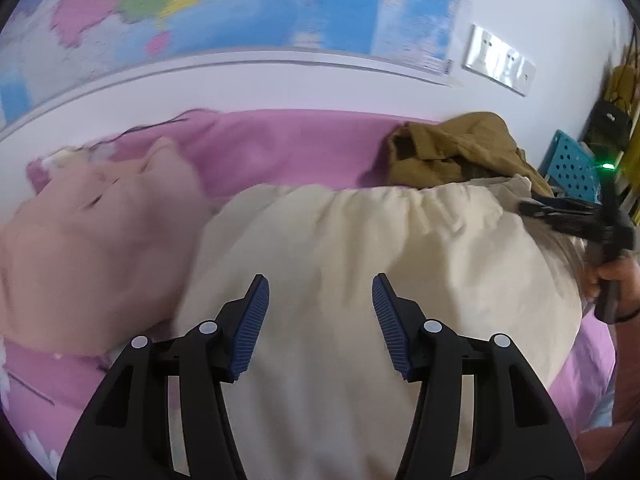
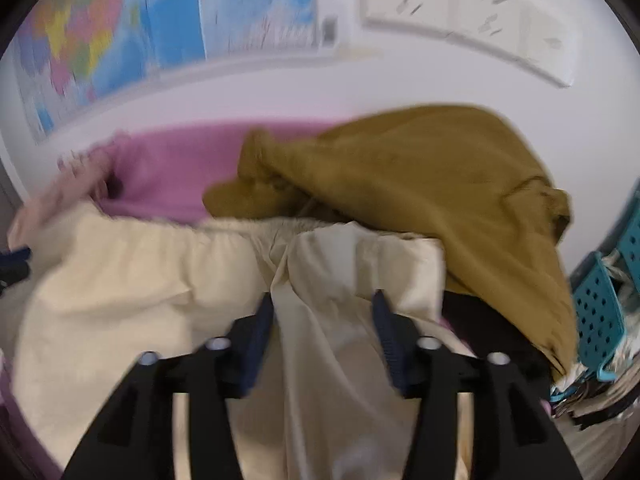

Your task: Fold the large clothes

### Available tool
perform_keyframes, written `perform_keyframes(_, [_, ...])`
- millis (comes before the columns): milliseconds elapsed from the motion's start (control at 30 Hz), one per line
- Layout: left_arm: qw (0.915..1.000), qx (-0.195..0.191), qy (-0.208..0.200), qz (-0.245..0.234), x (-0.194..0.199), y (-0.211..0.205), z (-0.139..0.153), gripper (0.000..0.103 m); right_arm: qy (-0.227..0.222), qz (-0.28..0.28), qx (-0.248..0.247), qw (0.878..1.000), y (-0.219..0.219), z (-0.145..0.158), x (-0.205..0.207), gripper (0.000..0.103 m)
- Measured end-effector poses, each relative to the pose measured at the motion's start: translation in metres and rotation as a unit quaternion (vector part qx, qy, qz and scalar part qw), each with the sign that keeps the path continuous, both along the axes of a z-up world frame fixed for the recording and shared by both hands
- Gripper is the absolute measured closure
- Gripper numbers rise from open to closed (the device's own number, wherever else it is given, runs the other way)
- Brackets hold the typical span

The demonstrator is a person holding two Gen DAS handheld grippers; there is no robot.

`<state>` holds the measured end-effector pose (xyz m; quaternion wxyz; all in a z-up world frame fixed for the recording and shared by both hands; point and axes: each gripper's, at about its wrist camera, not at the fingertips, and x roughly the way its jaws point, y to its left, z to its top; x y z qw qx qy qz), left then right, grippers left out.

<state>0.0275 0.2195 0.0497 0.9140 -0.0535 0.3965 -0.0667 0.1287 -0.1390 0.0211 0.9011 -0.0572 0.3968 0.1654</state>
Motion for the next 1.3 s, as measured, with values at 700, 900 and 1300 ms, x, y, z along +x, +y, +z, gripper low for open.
perform_keyframes(700, [0.9959,-0.079,-0.013,0.042,-0.051,0.072,-0.020,0.052,-0.003,0.032,0.066,0.997,-0.012,-0.006,-0.047,0.039])
perform_keyframes(900, [0.9955,-0.092,-0.015,0.016,-0.100,0.075,-0.022,0.052,-0.041,-0.035,0.147,0.988,-0.092,0.014,-0.105,0.020])
perform_keyframes(1300, [0.9973,-0.064,0.018,0.031,-0.104,0.060,-0.046,0.094,0.019,-0.079,0.122,0.989,-0.123,-0.040,-0.122,0.095])
